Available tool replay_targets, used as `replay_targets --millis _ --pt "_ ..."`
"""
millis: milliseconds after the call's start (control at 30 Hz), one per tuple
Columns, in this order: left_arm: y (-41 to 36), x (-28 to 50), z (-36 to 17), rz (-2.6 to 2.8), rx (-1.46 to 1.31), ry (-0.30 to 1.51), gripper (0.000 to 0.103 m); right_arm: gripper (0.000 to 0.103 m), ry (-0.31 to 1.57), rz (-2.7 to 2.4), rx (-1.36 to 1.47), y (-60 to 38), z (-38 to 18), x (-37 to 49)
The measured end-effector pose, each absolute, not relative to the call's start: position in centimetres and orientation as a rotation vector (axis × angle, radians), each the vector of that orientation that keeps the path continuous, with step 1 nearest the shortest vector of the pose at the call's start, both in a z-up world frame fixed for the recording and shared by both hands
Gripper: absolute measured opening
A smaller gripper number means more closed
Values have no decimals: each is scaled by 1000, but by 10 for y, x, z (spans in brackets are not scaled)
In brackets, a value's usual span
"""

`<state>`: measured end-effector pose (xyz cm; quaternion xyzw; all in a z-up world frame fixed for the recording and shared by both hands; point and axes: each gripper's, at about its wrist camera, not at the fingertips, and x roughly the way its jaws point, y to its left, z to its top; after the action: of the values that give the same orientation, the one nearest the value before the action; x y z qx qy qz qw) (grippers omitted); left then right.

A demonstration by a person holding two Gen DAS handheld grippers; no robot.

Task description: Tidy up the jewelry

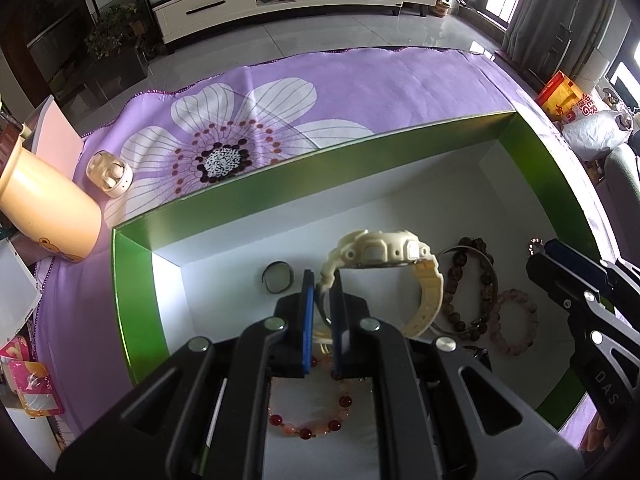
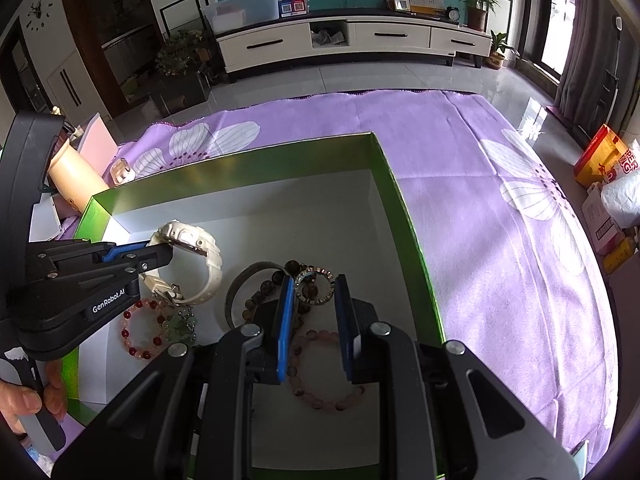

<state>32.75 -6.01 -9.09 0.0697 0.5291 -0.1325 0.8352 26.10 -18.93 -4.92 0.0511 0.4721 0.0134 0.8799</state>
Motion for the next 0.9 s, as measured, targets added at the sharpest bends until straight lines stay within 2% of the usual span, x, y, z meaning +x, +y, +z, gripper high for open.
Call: replay_targets --millis 900 --pt "-61 328 -91 -279 155 1123 7 20 1007 27 111 -188 -56 264"
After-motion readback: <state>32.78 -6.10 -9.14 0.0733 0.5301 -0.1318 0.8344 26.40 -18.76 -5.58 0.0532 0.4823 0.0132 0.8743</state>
